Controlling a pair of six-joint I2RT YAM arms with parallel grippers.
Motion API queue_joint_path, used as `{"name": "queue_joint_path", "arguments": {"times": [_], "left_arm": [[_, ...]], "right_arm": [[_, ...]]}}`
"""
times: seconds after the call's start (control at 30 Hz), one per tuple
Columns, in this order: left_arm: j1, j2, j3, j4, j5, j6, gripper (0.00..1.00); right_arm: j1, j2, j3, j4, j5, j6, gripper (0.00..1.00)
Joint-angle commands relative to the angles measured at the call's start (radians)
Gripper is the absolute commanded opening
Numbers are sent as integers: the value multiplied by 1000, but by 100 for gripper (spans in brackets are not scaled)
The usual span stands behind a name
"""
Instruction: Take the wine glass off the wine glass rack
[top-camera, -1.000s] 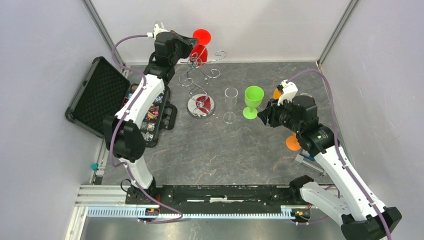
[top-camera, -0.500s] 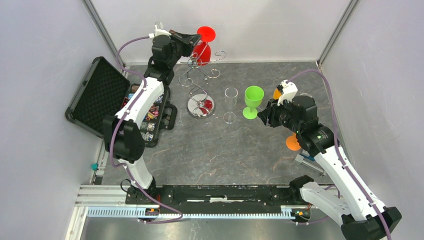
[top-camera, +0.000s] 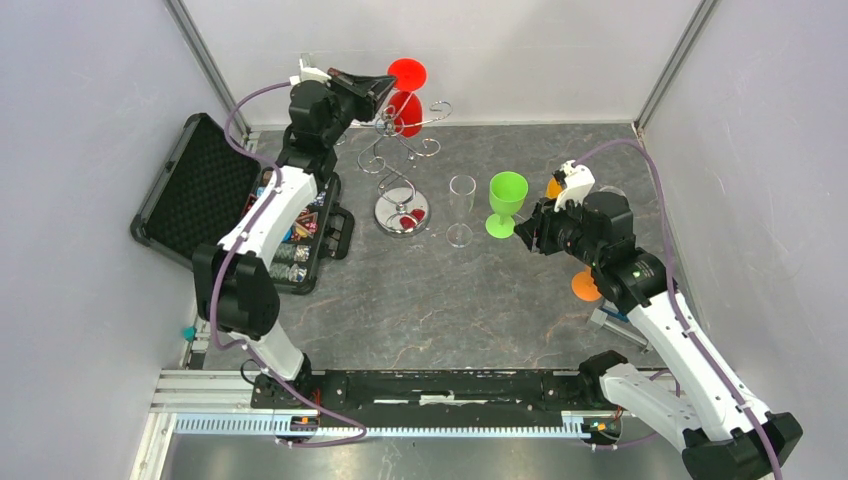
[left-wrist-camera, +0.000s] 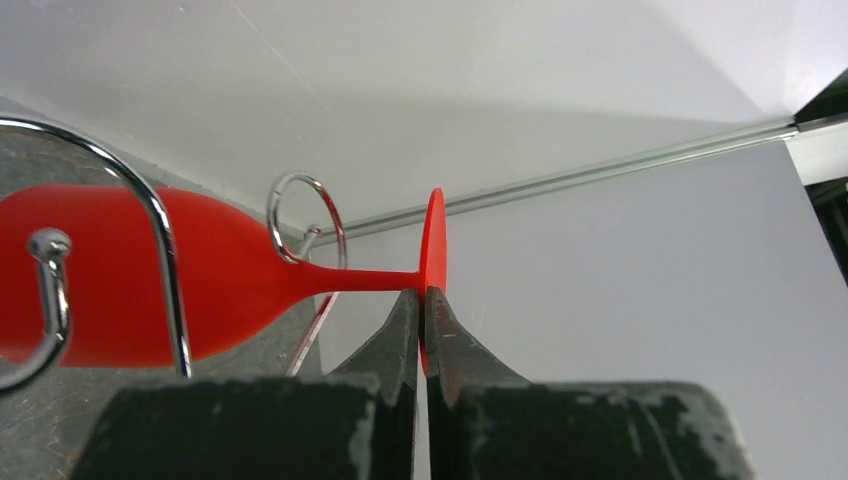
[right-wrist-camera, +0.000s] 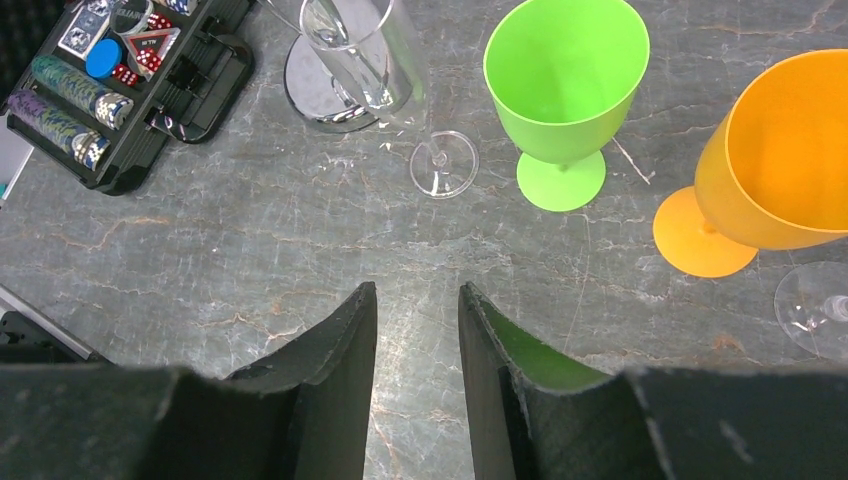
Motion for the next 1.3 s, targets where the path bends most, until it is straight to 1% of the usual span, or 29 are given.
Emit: {"name": "queue_joint_path", "arguments": {"times": [0.0,0.13,0.3,0.43,0.5,0.7,1.03,1.2,1.27], "left_arm": [[5,-103,-9,47,9,-2,2],[12,-134,-1,-12,-29,41,2],[23,-144,7,-32,-56,80,2],[45,-127,22,-14,-53,98,2],[59,-116,21,17,-39,99,2],[85,-68,12,203,41,94,2],[97,-38,8,358,89,99,2],[98,-24,20,505,149,61,2],[97,-28,39,556,181,70,2]], "right_arm": [[7,-9,-7,45,-5,16,41],[6,-19,5,35,2,12,41],[7,-26,21,23,9,7,42],[7,-31,25,18,12,2,43],[7,-34,27,17,15,3,43],[7,-36,27,22,9,-4,47],[7,-52,13,55,-14,-10,58],[7,-75,-7,101,-24,1,70],[7,-97,-25,151,-44,9,75]]}}
